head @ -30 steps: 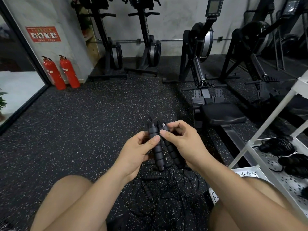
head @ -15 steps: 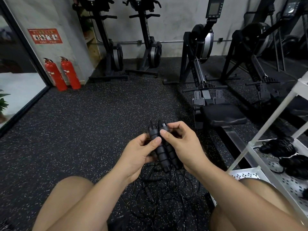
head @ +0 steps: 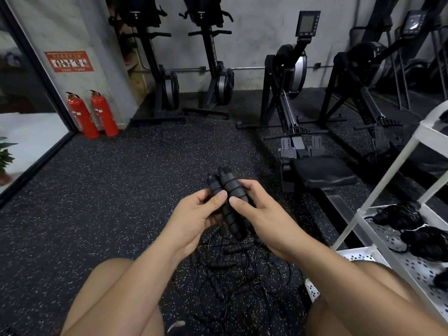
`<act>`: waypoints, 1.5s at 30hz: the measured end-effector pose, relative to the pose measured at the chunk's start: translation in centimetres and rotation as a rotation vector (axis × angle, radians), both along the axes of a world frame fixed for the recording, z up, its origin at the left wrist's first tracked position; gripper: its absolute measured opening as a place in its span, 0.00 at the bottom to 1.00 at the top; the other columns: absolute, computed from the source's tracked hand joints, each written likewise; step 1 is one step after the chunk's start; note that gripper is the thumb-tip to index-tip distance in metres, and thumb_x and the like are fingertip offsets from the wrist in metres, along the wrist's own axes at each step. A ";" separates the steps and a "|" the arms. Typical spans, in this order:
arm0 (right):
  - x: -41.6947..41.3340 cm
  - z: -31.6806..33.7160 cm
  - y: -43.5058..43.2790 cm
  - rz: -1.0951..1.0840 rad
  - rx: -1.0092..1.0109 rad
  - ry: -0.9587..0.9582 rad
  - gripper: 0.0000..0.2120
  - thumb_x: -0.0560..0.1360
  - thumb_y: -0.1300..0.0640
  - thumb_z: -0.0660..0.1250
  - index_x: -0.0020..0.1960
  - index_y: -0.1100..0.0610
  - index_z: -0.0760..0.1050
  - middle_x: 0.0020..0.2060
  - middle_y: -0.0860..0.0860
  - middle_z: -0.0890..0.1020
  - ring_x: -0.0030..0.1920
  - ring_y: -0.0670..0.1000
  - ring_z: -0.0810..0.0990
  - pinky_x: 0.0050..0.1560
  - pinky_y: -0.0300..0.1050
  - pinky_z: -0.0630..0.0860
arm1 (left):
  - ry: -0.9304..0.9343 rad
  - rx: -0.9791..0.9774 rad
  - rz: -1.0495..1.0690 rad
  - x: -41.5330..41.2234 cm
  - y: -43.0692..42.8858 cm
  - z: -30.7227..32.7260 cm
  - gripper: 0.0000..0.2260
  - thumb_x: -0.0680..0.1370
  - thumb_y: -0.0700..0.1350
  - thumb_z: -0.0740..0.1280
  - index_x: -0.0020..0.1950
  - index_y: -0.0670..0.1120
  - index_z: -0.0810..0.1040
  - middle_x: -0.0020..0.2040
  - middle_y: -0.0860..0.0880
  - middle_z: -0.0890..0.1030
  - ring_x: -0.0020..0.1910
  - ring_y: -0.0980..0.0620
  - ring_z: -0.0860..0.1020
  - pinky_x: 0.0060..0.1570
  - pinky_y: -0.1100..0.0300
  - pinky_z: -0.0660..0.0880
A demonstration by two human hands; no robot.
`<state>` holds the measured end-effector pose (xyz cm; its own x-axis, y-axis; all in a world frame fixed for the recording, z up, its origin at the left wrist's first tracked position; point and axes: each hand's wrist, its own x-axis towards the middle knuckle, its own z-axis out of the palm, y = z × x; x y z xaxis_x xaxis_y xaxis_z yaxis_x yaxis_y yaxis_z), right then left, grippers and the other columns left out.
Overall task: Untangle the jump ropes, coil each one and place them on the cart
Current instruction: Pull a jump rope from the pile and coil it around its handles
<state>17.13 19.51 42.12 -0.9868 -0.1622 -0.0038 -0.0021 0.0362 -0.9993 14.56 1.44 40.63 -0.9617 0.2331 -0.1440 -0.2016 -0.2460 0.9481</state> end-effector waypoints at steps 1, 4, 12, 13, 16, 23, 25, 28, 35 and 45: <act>0.2 0.1 0.0 -0.009 0.010 0.006 0.18 0.82 0.47 0.70 0.71 0.42 0.75 0.62 0.44 0.86 0.66 0.50 0.83 0.71 0.64 0.79 | 0.001 -0.003 -0.003 0.1 -0.1 0.1 0.15 0.82 0.45 0.72 0.67 0.42 0.83 0.62 0.42 0.87 0.59 0.48 0.85 0.53 0.57 0.82; 1.1 -0.1 -0.1 -0.049 0.011 0.051 0.13 0.85 0.52 0.70 0.69 0.44 0.76 0.59 0.45 0.87 0.63 0.49 0.84 0.68 0.63 0.81 | 0.000 -0.012 -0.016 0.5 -0.2 0.3 0.17 0.80 0.47 0.74 0.67 0.42 0.84 0.63 0.42 0.87 0.61 0.46 0.84 0.58 0.52 0.79; 3.9 1.1 -0.4 -0.086 0.023 0.109 0.15 0.87 0.50 0.68 0.72 0.41 0.77 0.63 0.44 0.86 0.65 0.46 0.84 0.67 0.55 0.82 | 0.010 -0.051 -0.026 2.3 -0.5 1.8 0.18 0.78 0.48 0.76 0.67 0.43 0.84 0.63 0.41 0.87 0.62 0.44 0.84 0.64 0.46 0.80; 4.3 1.4 -0.5 -0.083 0.027 0.122 0.15 0.86 0.50 0.68 0.72 0.40 0.77 0.63 0.43 0.86 0.64 0.46 0.84 0.65 0.54 0.83 | 0.018 -0.057 -0.022 2.6 -0.6 2.2 0.18 0.78 0.48 0.76 0.66 0.43 0.85 0.63 0.41 0.87 0.62 0.43 0.84 0.67 0.42 0.78; 5.7 2.5 -0.8 -0.029 -0.039 0.093 0.17 0.85 0.52 0.69 0.72 0.39 0.75 0.61 0.45 0.86 0.61 0.51 0.86 0.56 0.54 0.86 | 0.048 -0.056 0.000 4.1 -1.0 3.2 0.18 0.78 0.47 0.76 0.67 0.42 0.84 0.62 0.40 0.87 0.63 0.39 0.84 0.68 0.39 0.78; 11.3 3.8 -0.9 0.079 -0.155 0.027 0.30 0.80 0.63 0.76 0.74 0.41 0.72 0.51 0.52 0.87 0.43 0.55 0.84 0.37 0.52 0.83 | 0.265 -0.357 0.038 9.9 -1.6 5.6 0.11 0.82 0.58 0.73 0.58 0.54 0.87 0.53 0.52 0.90 0.56 0.50 0.87 0.61 0.45 0.81; 12.5 4.2 -0.7 0.086 -0.157 -0.002 0.25 0.80 0.62 0.76 0.73 0.45 0.73 0.51 0.52 0.87 0.44 0.57 0.84 0.37 0.53 0.82 | 0.424 -0.740 0.111 10.9 -2.2 6.1 0.19 0.80 0.71 0.65 0.47 0.58 0.83 0.41 0.60 0.87 0.43 0.59 0.84 0.49 0.52 0.80; 14.1 4.9 -0.2 0.089 -0.091 -0.015 0.17 0.81 0.61 0.75 0.67 0.56 0.74 0.50 0.55 0.85 0.46 0.58 0.84 0.39 0.55 0.81 | 0.617 -0.986 0.374 11.7 -3.2 6.8 0.23 0.81 0.71 0.60 0.40 0.55 0.74 0.37 0.55 0.80 0.38 0.57 0.78 0.40 0.52 0.73; 17.5 6.6 1.6 0.291 -0.153 -0.027 0.19 0.82 0.62 0.74 0.67 0.65 0.72 0.47 0.59 0.79 0.46 0.59 0.81 0.38 0.50 0.78 | 0.714 -0.555 0.074 12.7 -3.2 8.3 0.15 0.88 0.55 0.58 0.64 0.53 0.82 0.60 0.56 0.84 0.63 0.57 0.80 0.66 0.53 0.73; 21.4 4.2 2.4 0.282 -0.383 -0.006 0.21 0.79 0.63 0.75 0.70 0.63 0.76 0.53 0.62 0.79 0.46 0.59 0.79 0.37 0.49 0.75 | 0.363 -0.246 0.080 16.4 -1.8 6.6 0.21 0.83 0.63 0.59 0.35 0.53 0.74 0.29 0.51 0.62 0.29 0.52 0.59 0.36 0.48 0.52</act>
<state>38.49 21.87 46.37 -0.9041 -0.4147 0.1026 0.0473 -0.3358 -0.9408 30.93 -0.31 47.20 -0.9738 0.1565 0.1648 0.1659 -0.0059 0.9861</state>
